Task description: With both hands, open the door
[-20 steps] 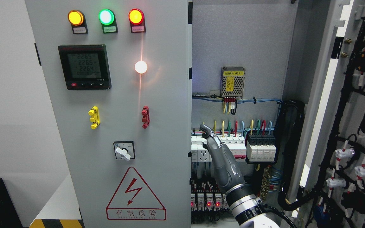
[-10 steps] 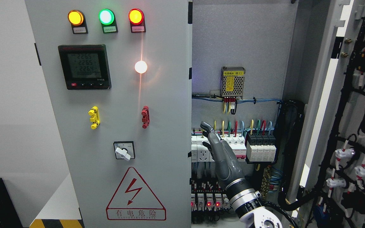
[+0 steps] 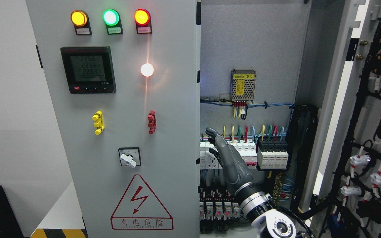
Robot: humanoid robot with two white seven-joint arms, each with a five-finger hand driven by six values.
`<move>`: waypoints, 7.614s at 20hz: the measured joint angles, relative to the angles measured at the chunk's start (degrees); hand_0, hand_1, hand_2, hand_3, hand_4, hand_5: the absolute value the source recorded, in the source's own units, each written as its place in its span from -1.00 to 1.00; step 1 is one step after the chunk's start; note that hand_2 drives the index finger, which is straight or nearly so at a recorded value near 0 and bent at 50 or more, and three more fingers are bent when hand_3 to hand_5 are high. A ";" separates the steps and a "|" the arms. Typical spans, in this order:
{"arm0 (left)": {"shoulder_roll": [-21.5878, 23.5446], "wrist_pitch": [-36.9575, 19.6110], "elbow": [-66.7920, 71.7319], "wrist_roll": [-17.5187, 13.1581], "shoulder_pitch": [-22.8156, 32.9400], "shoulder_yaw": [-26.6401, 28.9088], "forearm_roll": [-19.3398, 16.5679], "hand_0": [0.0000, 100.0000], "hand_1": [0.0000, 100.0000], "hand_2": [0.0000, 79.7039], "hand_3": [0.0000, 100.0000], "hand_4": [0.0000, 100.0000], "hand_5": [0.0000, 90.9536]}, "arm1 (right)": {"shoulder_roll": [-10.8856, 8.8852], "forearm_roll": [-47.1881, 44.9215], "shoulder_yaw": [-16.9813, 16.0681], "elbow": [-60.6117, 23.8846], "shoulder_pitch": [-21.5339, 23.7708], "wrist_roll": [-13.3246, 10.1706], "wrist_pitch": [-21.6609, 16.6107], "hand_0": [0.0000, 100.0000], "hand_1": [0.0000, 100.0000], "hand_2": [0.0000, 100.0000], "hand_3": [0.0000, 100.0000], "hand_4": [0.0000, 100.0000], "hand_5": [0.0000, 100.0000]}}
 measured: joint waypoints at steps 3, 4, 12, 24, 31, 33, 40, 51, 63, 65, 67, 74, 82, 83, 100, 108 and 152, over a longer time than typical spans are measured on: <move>0.00 0.00 0.00 0.00 0.00 0.00 0.00 -1.00 -1.00 -1.00 -1.00 -1.00 -1.00 | -0.10 -0.10 -0.28 0.67 -0.73 1.96 0.06 -0.62 -1.00 -1.00 -1.00 -1.00 -1.00; 0.00 0.00 0.00 0.00 0.00 0.00 0.00 -1.00 -1.00 -1.00 -1.00 -1.00 -1.00 | -0.14 -0.11 -0.38 0.91 -0.89 2.54 0.07 -0.62 -1.00 -1.00 -1.00 -1.00 -1.00; -0.02 0.00 0.00 0.00 0.00 0.00 0.00 -1.00 -1.00 -1.00 -1.00 -1.00 -1.00 | -0.85 -2.64 -1.58 3.39 -2.59 3.83 0.10 -0.62 -1.00 -1.00 -1.00 -1.00 -1.00; -0.01 0.00 0.00 0.00 0.00 0.00 0.00 -1.00 -1.00 -1.00 -1.00 -1.00 -1.00 | -3.74 -9.50 -2.26 5.97 -3.81 6.56 0.14 -0.62 -1.00 -1.00 -1.00 -1.00 -1.00; -0.01 0.00 0.00 0.00 0.00 0.00 0.00 -1.00 -1.00 -1.00 -1.00 -1.00 -1.00 | -4.55 -10.21 -2.32 6.44 -4.36 9.75 0.14 -0.62 -1.00 -1.00 -1.00 -1.00 -1.00; -0.01 0.00 0.00 0.00 0.00 0.00 0.00 -1.00 -1.00 -1.00 -1.00 -1.00 -1.00 | -4.71 -10.29 -2.33 6.63 -4.62 11.77 0.13 -0.62 -1.00 -1.00 -1.00 -1.00 -1.00; -0.02 0.00 0.00 0.00 0.00 0.00 0.00 -1.00 -1.00 -1.00 -1.00 -1.00 -1.00 | -5.07 -10.57 -2.36 7.72 -5.60 15.00 0.11 -0.62 -1.00 -1.00 -1.00 -1.00 -1.00; -0.03 0.00 0.00 0.00 0.00 0.00 0.00 -1.00 -1.00 -1.00 -1.00 -1.00 -1.00 | -5.33 -12.77 -2.47 10.21 -7.26 18.11 0.11 -0.62 -1.00 -1.00 -1.00 -1.00 -1.00; -0.03 0.00 0.00 0.00 0.00 0.00 0.00 -1.00 -1.00 -1.00 -1.00 -1.00 -1.00 | -5.43 -13.29 -2.75 13.29 -8.74 22.38 0.12 -0.62 -1.00 -1.00 -1.00 -1.00 -1.00; -0.03 0.00 0.00 0.00 0.00 0.00 0.00 -1.00 -1.00 -1.00 -1.00 -1.00 -1.00 | -5.44 -13.32 -2.80 13.61 -9.07 22.71 0.12 -0.62 -1.00 -1.00 -1.00 -1.00 -1.00; -0.04 0.00 0.00 0.00 0.00 0.00 0.00 -1.00 -1.00 -1.00 -1.00 -1.00 -1.00 | -5.45 -13.34 -2.83 13.94 -9.33 22.94 0.12 -0.62 -1.00 -1.00 -1.00 -1.00 -1.00; -0.04 0.00 0.00 0.00 0.00 0.00 0.00 -1.00 -1.00 -1.00 -1.00 -1.00 -1.00 | -5.47 -13.38 -2.93 14.89 -10.13 23.24 0.12 -0.62 -1.00 -1.00 -1.00 -1.00 -1.00; -0.04 0.00 0.00 0.00 0.00 0.00 0.00 -1.00 -1.00 -1.00 -1.00 -1.00 -1.00 | -5.49 -13.40 -3.01 15.45 -10.89 25.30 0.12 -0.62 -1.00 -1.00 -1.00 -1.00 -1.00; -0.04 0.00 0.00 0.00 0.00 0.00 0.00 -1.00 -1.00 -1.00 -1.00 -1.00 -1.00 | -5.49 -13.40 -3.01 15.52 -11.01 25.35 0.18 -0.62 -1.00 -1.00 -1.00 -1.00 -1.00; -0.03 0.00 0.00 0.00 0.00 0.00 0.00 -1.00 -1.00 -1.00 -1.00 -1.00 -1.00 | -5.49 -13.40 -3.04 16.57 -12.69 27.45 2.86 -0.62 -1.00 -1.00 -1.00 -1.00 -1.00; -0.04 0.00 0.00 0.00 0.00 0.00 0.00 -1.00 -1.00 -1.00 -1.00 -1.00 -1.00 | -5.48 -13.40 -3.06 17.07 -13.32 28.52 2.94 -0.62 -1.00 -1.00 -1.00 -1.00 -1.00; -0.02 0.00 0.00 0.00 0.00 0.00 0.00 -1.00 -1.00 -1.00 -1.00 -1.00 -1.00 | -5.43 -13.40 -3.15 20.62 -15.87 35.61 2.92 -0.62 -1.00 -1.00 -1.00 -1.00 -1.00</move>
